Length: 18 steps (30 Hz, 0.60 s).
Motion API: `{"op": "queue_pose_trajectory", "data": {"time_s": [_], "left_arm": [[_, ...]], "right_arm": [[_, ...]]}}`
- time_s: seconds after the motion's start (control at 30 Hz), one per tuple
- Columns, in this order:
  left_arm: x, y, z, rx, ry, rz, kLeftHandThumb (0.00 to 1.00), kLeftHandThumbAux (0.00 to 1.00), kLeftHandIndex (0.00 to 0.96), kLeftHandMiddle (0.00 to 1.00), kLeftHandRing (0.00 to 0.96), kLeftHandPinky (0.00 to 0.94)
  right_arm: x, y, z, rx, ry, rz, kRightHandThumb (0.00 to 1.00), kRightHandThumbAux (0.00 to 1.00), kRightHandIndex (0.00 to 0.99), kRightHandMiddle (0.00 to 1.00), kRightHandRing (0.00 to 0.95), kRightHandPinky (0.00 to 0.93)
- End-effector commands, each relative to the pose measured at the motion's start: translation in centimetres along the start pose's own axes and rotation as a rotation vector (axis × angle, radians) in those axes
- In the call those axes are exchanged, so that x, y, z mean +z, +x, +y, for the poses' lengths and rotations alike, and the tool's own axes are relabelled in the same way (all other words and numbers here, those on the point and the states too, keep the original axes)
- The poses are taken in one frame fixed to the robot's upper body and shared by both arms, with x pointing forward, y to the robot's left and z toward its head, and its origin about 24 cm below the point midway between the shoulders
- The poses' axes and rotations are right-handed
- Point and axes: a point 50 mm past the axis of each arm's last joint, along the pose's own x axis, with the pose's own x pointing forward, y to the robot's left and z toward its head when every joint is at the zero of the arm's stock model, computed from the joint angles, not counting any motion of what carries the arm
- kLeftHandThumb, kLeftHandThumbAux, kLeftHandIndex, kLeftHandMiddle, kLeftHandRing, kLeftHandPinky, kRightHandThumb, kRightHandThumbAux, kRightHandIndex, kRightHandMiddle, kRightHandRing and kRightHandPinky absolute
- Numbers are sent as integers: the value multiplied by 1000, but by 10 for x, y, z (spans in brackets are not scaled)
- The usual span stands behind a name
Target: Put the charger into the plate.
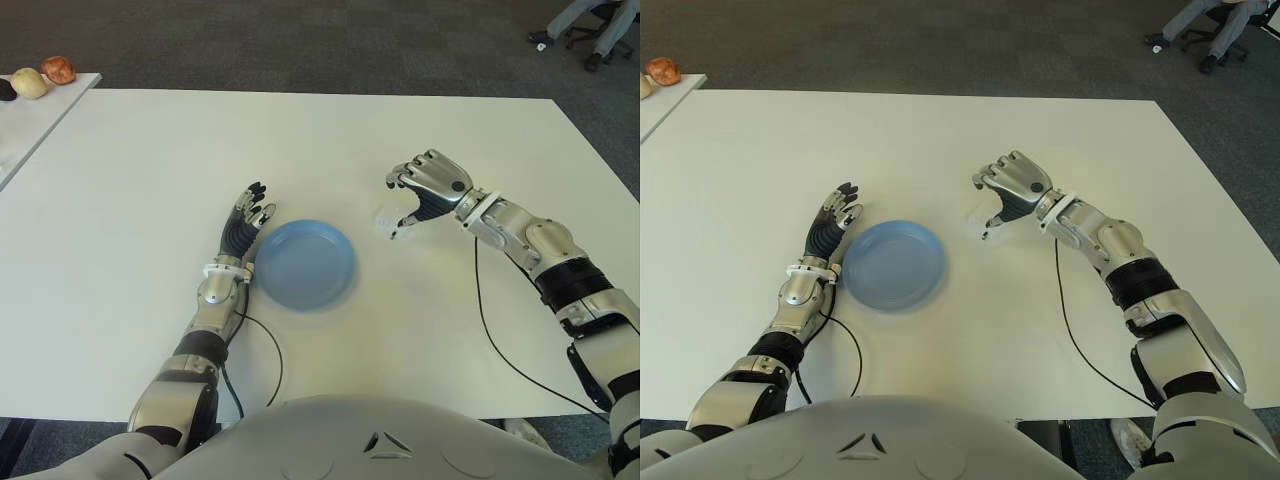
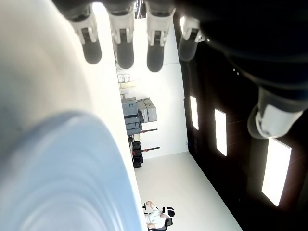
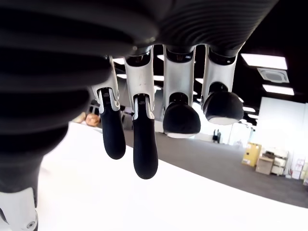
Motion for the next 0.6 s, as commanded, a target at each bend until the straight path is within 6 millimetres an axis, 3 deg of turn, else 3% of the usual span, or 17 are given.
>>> {"op": "queue_pose_trajectory", "data": {"time_s": [0.03, 0.1, 0.13, 0.2, 0.3, 0.47, 0.6], "left_arm": [[-33, -29, -11, -4, -21, 175, 0, 452, 112, 133, 115, 120], [-33, -29, -11, -2, -21, 176, 0, 452, 114, 136, 115, 118], [-33, -29, -11, -2, -21, 176, 0, 452, 115, 136, 116, 118], [-34, -28, -11, -1, -20, 177, 0, 448, 118, 139, 119, 125], [-34, -28, -11, -1, -19, 177, 0, 443, 120, 142, 121, 128], [-33, -28, -11, -3, -16, 174, 0, 429, 117, 145, 124, 128], [-34, -28, -11, -4, -13, 174, 0, 425, 111, 145, 126, 130]], "right_arm": [[4, -4, 10, -44, 140, 32, 849, 675, 411, 533, 813, 803], [4, -6, 13, -53, 177, 45, 842, 677, 402, 529, 681, 647], [4, -6, 14, -52, 183, 48, 840, 679, 396, 534, 651, 614], [3, -7, 19, -27, 198, 73, 660, 554, 276, 353, 408, 407], [3, -8, 26, 2, 210, 110, 554, 487, 194, 216, 245, 276], [8, -19, 47, 42, 293, 218, 455, 392, 45, 44, 55, 103], [8, -21, 51, 47, 328, 266, 396, 324, 9, 9, 11, 24]]}}
